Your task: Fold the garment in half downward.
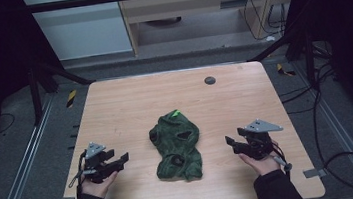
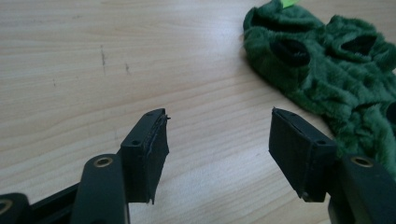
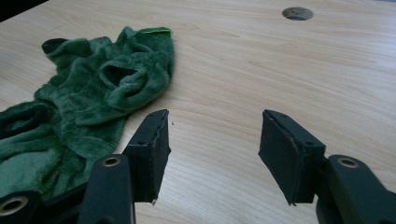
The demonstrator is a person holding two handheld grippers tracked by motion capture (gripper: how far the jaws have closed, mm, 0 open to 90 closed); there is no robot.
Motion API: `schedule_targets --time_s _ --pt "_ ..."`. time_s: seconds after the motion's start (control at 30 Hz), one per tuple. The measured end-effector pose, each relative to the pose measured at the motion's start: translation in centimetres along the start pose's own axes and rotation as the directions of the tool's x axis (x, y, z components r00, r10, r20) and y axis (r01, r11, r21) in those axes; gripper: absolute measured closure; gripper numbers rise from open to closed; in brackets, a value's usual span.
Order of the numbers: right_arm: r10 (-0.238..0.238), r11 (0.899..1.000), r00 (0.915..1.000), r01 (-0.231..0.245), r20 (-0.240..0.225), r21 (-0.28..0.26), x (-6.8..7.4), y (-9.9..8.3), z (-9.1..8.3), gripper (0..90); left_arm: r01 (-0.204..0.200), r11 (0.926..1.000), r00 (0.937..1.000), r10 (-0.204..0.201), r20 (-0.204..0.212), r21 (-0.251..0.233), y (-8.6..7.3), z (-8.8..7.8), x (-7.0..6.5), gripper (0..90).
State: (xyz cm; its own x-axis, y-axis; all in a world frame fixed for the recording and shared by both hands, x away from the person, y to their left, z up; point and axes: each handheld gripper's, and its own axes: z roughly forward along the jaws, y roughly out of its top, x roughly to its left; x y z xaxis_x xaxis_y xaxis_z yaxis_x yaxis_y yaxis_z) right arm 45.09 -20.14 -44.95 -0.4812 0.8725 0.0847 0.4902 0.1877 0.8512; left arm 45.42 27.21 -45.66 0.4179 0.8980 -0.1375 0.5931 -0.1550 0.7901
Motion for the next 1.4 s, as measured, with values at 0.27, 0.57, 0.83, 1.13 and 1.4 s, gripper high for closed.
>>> schedule_targets --time_s 0.27,0.57,0.83,1.13,1.4 --pt "0.002 1.000 0.9999 -0.002 -0.015 -0.025 0.1 1.7 0.3 42.7 -0.021 0.9998 0.9997 0.021 0.014 0.000 1.6 0.8 0.0 36.8" --pt "-0.013 1.000 0.9994 0.012 -0.032 -0.024 0.7 3.3 1.4 42.6 -0.044 0.9989 0.9985 0.045 0.033 -0.013 3.4 1.9 -0.6 37.3" --pt "-0.025 1.000 0.9983 0.024 -0.053 -0.013 1.4 4.6 2.4 42.7 -0.062 0.9978 0.9970 0.063 0.044 -0.024 4.8 2.3 -1.2 38.0" --pt "-0.046 0.999 0.9961 0.045 -0.075 -0.014 2.3 6.3 3.7 42.8 -0.076 0.9970 0.9955 0.077 0.055 -0.018 6.2 3.5 -2.0 37.9" --pt "-0.041 0.999 0.9956 0.040 -0.085 -0.008 2.7 6.8 4.8 43.1 -0.099 0.9951 0.9934 0.099 0.057 -0.007 7.1 4.6 -2.6 38.0"
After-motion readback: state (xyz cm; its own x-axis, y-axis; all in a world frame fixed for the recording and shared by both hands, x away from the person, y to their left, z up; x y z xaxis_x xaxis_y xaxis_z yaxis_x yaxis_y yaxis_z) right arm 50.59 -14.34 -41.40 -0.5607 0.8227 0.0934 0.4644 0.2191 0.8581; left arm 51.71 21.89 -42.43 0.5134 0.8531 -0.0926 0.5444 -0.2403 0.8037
